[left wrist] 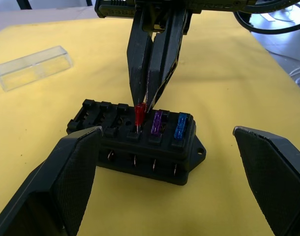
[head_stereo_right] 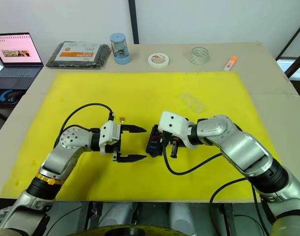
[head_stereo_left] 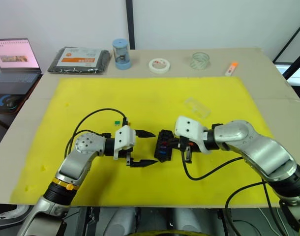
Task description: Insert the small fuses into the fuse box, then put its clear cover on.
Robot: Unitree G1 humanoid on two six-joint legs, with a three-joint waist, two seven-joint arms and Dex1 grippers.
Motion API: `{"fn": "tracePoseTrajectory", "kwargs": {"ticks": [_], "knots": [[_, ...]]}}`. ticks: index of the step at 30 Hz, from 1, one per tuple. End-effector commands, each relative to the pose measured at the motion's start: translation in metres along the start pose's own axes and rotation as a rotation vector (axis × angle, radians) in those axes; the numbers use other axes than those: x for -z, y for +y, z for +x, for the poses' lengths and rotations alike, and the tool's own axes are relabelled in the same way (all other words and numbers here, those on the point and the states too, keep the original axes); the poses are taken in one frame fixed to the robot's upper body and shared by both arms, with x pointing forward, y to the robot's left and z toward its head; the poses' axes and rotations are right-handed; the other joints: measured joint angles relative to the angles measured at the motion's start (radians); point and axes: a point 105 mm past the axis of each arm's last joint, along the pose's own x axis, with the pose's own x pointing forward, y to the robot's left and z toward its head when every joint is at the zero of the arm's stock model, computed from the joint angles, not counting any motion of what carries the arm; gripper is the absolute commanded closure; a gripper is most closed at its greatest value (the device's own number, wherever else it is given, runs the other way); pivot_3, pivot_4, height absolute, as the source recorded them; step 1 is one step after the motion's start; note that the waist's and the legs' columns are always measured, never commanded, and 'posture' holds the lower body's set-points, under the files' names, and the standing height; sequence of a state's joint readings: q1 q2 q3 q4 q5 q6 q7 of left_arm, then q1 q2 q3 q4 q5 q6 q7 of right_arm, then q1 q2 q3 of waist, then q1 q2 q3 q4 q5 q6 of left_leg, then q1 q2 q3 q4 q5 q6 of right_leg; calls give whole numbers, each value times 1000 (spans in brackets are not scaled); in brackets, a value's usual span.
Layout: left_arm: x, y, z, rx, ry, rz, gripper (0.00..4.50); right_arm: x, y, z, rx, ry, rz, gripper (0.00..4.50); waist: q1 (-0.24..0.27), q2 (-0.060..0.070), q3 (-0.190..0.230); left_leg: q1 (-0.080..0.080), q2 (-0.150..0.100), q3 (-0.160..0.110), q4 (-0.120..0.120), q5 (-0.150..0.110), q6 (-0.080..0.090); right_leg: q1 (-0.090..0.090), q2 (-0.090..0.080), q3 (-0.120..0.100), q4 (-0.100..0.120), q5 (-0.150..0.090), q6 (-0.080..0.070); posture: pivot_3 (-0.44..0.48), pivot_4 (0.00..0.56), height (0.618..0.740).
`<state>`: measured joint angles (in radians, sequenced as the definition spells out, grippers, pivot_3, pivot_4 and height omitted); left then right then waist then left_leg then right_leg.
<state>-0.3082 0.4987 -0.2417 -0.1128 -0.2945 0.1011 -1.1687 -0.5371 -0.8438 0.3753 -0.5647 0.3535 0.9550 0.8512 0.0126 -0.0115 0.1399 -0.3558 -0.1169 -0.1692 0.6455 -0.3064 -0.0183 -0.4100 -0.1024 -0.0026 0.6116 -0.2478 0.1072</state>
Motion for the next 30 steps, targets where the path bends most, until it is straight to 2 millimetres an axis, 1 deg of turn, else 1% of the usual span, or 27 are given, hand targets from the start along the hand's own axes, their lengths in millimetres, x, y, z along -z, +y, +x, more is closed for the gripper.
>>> {"fn": "tracePoseTrajectory", "kwargs": {"ticks": [1, 6, 13, 21, 30], "knots": [[-6, 3, -2, -5, -9, 29, 33, 0, -4, -5, 20, 11, -13, 4500, 0, 0, 0, 0, 0, 0, 0, 0, 0, 0, 0, 0, 0, 0, 0, 0, 150, 740], [-5, 3, -2, -12, -5, 32, 33, 1, -5, -11, 14, 31, -28, 4500, 1, 0, 0, 0, 0, 0, 0, 0, 0, 0, 0, 0, 0, 0, 0, 0, 150, 740], [-5, 2, 3, -11, 0, 42, 33, 4, -7, -12, 24, 55, -30, 4500, 1, 0, 0, 0, 0, 0, 0, 0, 0, 0, 0, 0, 0, 0, 0, 0, 150, 740], [-6, 1, 5, -7, 1, 51, 33, 2, -7, -10, 26, 58, -30, 4500, 1, 0, 0, 0, 0, 0, 0, 0, 0, 0, 0, 0, 0, 0, 0, 0, 150, 740], [-7, 1, 7, -1, 4, 62, 33, 8, -3, -7, 1, 97, -56, 4500, 1, 0, 0, 0, 0, 0, 0, 0, 0, 0, 0, 0, 0, 0, 0, 0, 150, 740]]}}
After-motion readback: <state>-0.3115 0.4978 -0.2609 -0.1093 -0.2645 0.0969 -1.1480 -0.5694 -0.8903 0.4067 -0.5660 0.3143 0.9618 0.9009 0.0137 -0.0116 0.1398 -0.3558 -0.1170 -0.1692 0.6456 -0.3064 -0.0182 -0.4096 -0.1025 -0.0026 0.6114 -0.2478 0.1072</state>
